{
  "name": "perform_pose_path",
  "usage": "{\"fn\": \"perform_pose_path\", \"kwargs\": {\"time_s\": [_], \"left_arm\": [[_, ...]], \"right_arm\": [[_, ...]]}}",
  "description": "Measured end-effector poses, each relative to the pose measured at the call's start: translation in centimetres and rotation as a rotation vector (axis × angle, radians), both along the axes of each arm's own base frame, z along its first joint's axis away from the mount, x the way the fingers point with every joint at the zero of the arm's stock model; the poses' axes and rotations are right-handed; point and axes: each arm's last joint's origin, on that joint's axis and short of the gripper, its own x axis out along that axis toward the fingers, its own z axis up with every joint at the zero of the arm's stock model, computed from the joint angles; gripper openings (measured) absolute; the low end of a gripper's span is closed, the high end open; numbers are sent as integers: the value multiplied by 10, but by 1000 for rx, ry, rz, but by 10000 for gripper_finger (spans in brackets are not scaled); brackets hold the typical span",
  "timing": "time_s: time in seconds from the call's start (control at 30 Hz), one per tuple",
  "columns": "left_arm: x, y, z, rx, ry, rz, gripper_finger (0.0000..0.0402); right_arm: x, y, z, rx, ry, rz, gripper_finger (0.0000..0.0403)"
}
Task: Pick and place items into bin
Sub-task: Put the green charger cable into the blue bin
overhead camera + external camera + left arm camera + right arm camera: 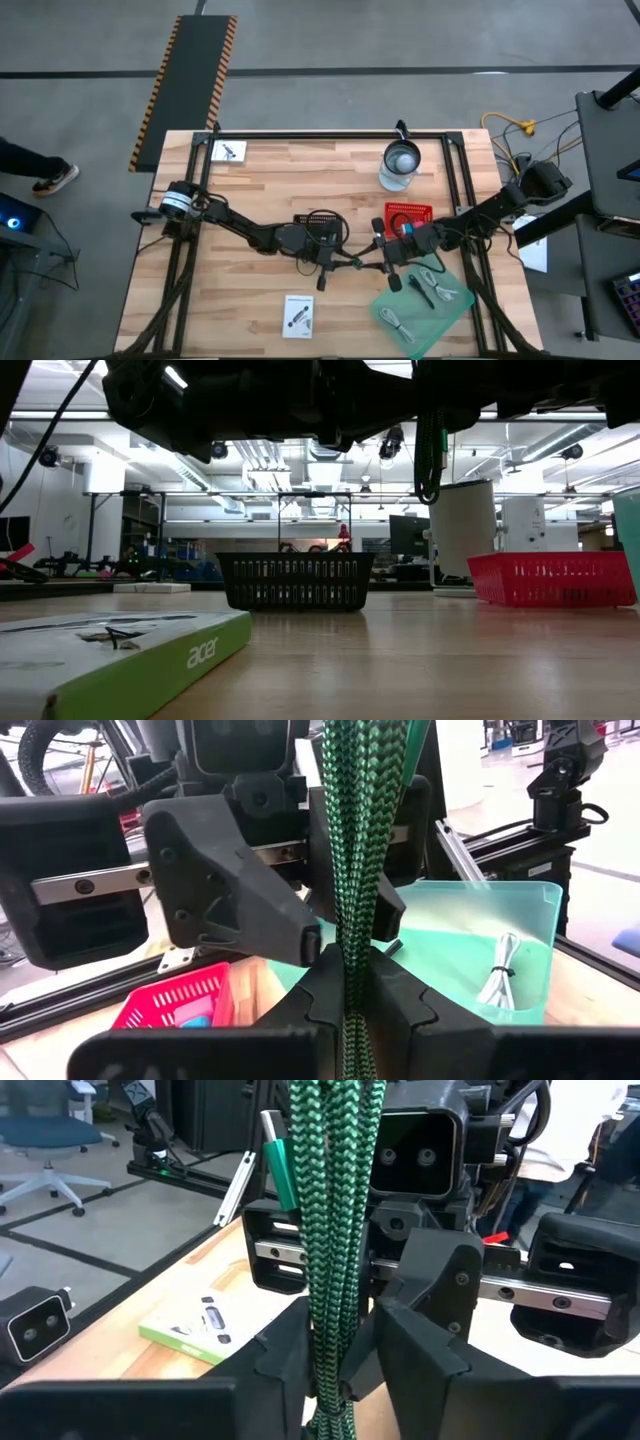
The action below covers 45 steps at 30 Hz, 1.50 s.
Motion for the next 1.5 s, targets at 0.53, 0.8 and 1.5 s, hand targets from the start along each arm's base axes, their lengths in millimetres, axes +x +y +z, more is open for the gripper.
{"fn": "perform_pose_path", "kwargs": {"time_s": [0.53, 0.8, 1.5], "left_arm": [[0, 0, 0, 0, 1, 1, 8], [0, 0, 0, -9, 3, 6, 23], [-4, 6, -4, -103, 137, 52, 166]], "right_arm": [[0, 0, 0, -4, 1, 1, 30], [0, 0, 0, -4, 0, 0, 26], [0, 0, -1, -6, 7, -5, 26]]}}
